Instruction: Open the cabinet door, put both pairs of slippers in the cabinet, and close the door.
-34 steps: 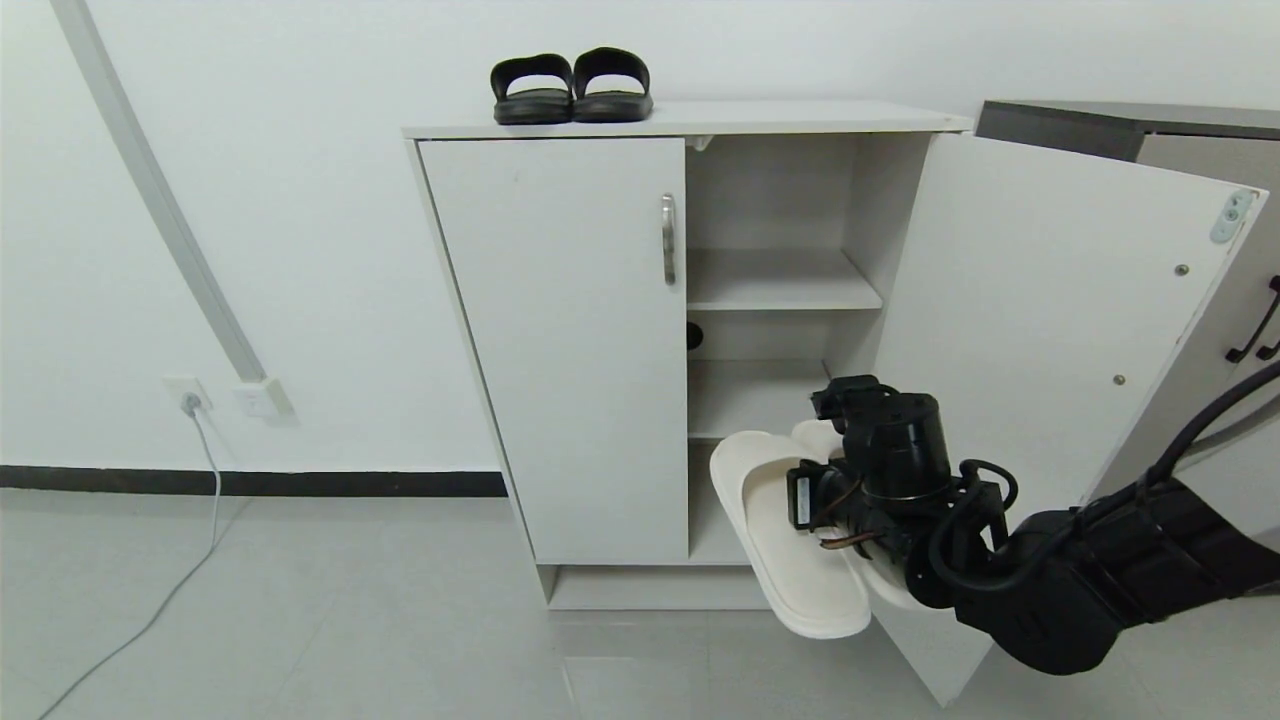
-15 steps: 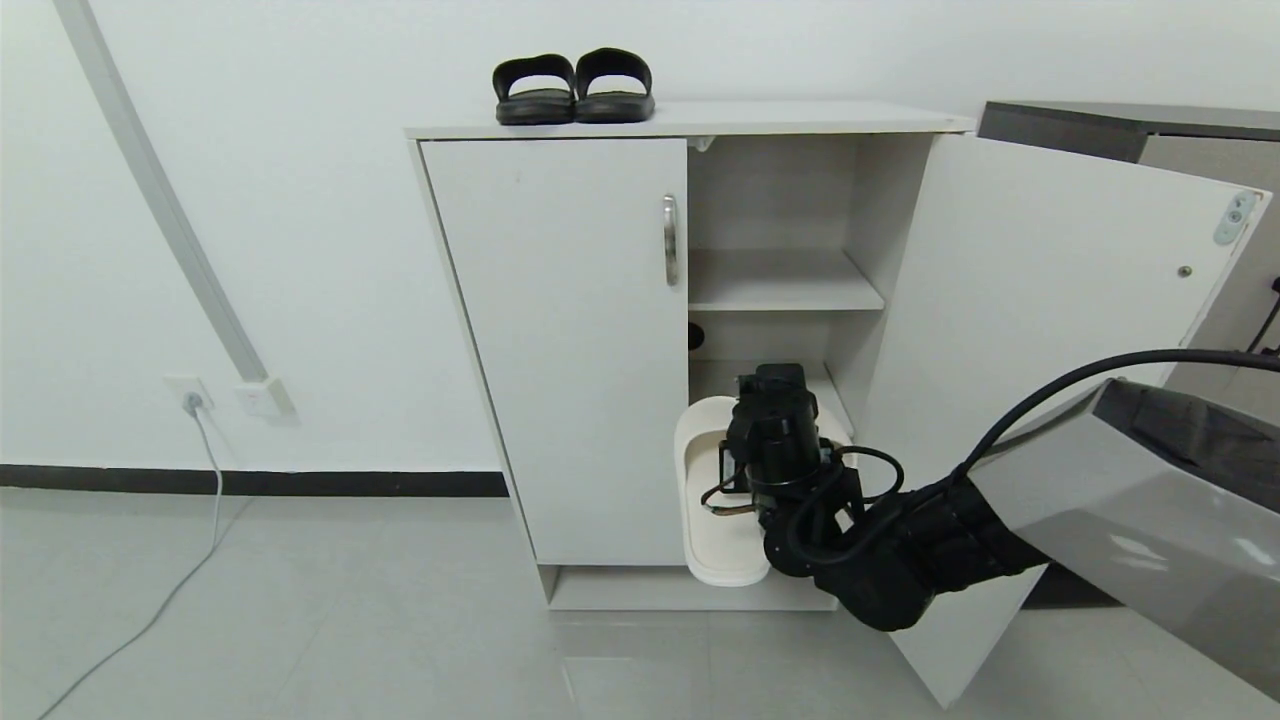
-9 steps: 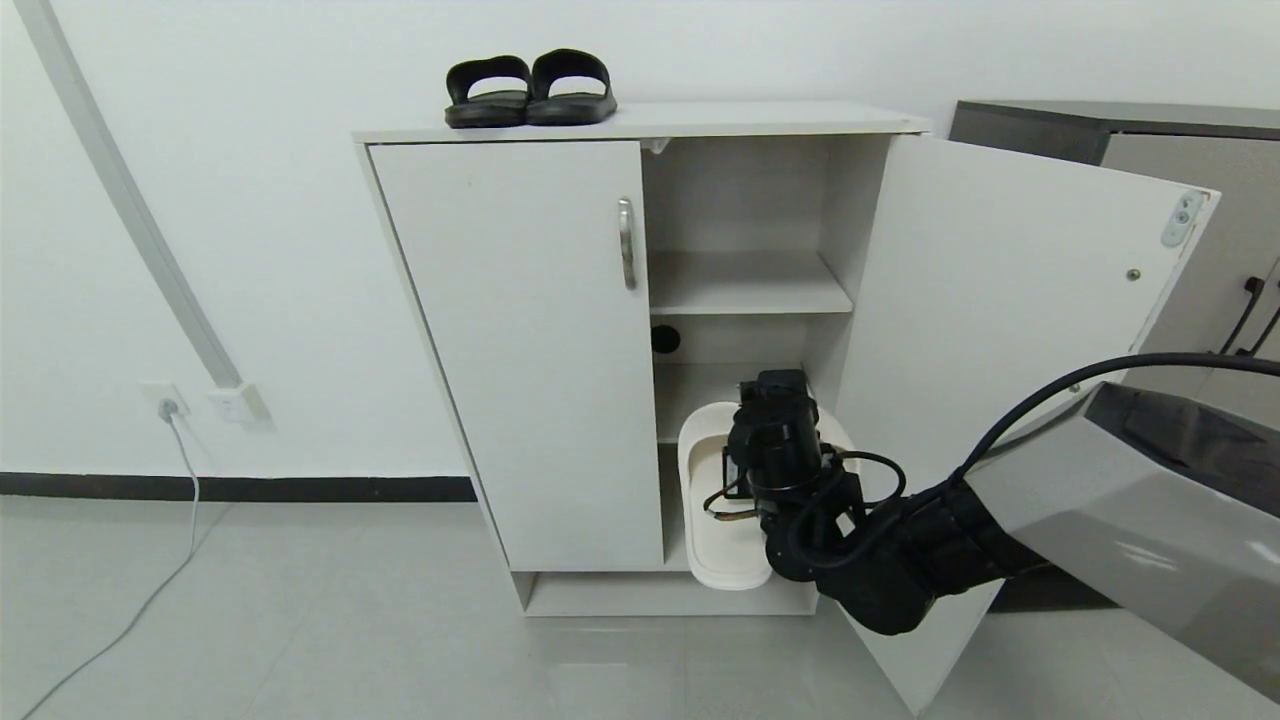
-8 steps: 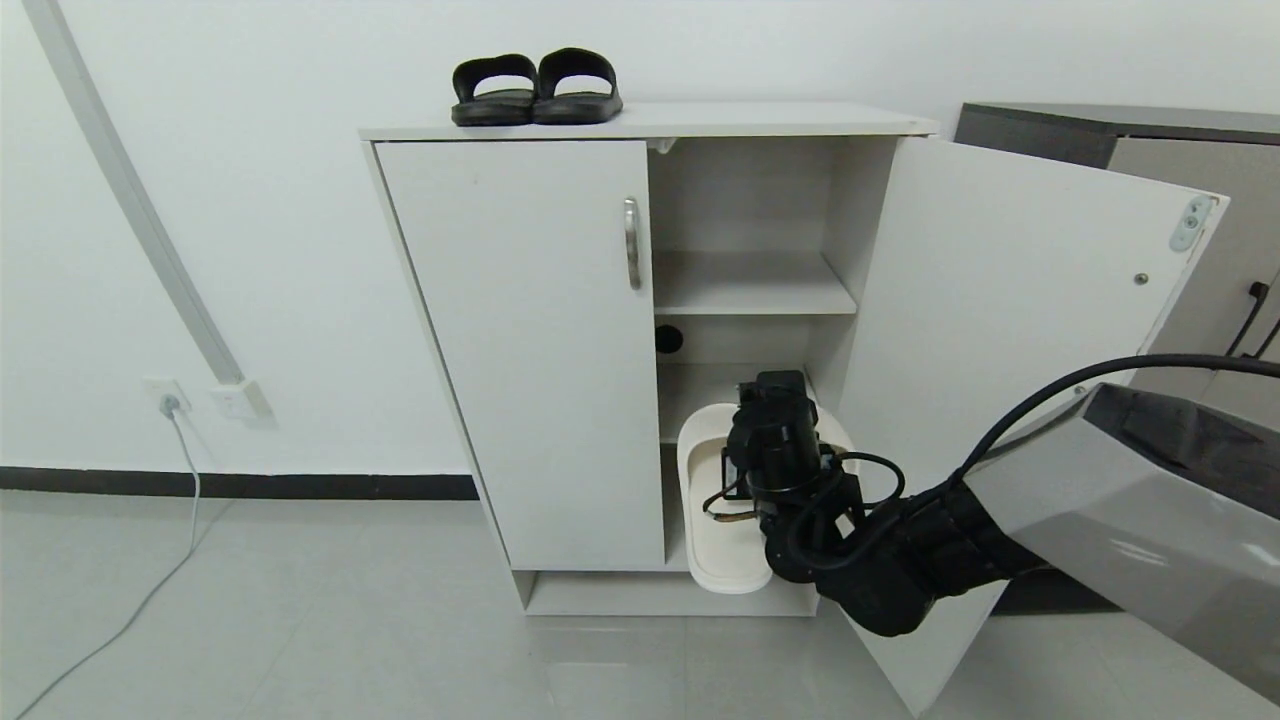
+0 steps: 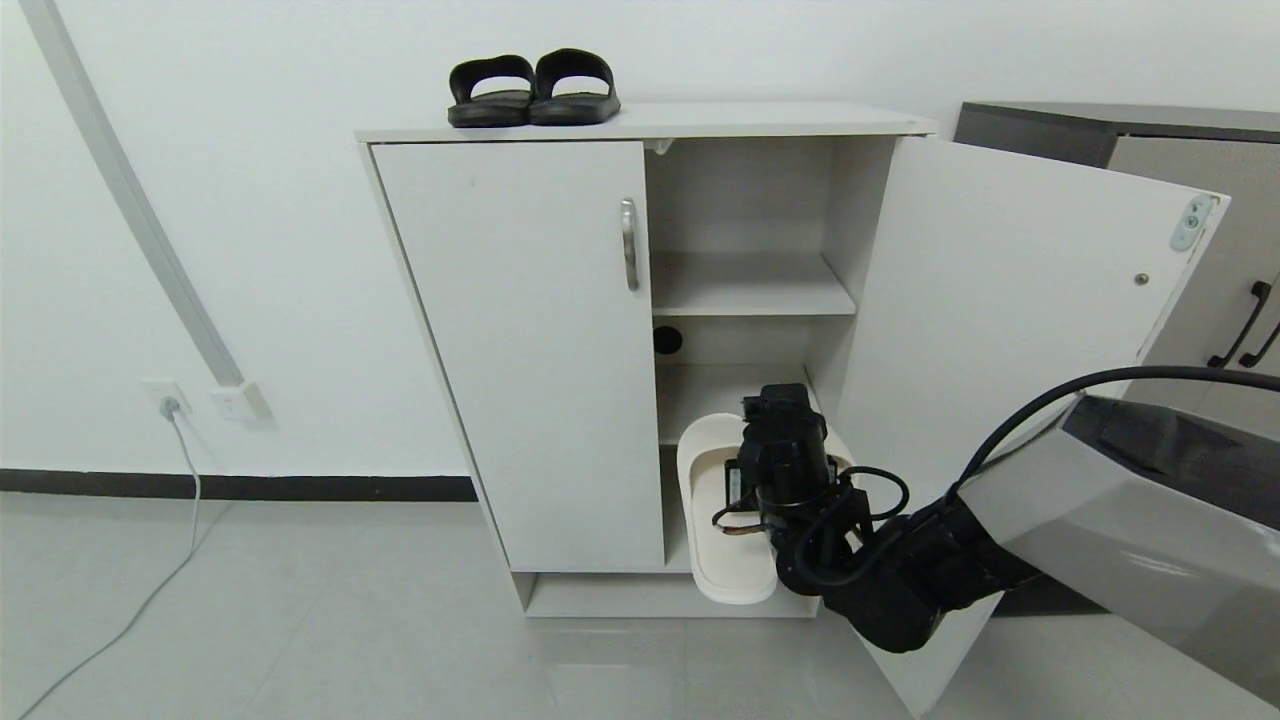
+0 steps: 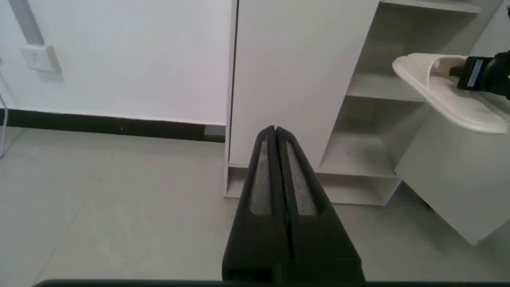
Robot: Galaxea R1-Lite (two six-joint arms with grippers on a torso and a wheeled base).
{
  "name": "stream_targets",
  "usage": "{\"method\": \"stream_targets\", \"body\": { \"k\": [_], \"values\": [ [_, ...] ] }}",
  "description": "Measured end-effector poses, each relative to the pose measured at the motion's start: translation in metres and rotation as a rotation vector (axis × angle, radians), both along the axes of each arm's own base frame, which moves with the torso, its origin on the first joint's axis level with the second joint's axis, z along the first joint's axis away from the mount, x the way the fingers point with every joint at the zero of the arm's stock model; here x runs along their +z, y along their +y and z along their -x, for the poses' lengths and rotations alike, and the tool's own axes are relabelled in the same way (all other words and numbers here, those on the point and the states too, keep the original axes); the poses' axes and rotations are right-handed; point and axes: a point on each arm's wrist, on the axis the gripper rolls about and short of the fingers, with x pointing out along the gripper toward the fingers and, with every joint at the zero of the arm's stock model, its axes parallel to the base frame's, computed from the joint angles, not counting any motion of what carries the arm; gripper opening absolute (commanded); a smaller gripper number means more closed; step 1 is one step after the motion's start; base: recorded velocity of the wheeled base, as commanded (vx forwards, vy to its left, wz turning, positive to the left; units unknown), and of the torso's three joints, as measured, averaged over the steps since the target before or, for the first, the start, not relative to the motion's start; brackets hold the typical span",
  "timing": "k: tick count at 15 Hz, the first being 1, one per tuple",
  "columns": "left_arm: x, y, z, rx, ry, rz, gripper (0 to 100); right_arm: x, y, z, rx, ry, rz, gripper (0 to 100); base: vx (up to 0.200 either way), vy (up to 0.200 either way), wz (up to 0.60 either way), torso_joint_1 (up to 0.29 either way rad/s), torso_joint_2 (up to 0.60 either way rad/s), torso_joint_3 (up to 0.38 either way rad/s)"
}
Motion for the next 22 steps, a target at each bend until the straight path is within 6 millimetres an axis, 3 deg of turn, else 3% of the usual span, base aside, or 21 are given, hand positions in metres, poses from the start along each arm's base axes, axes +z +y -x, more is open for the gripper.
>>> {"method": "stream_targets", "body": {
  "k": [7,15,22],
  "values": [
    [0.0,0.0,0.0,-0.001,0.001,-0.005,0,-0.016,-0.002,-0.004,0.028,0.038,0.016,0,0.0,0.0,0.0,0.0,0.0,0.0],
    [0.0,0.0,0.0,-0.004,0.002,-0.005,0,-0.024,-0.003,-0.013,0.02,0.04,0.008,0,0.0,0.0,0.0,0.003,0.0,-0.175],
    [0.0,0.0,0.0,-0.001,0.002,-0.004,0,-0.021,0.001,-0.018,0.03,-0.126,-0.029,0,0.0,0.0,0.0,0.004,0.0,-0.156]
  ]
}}
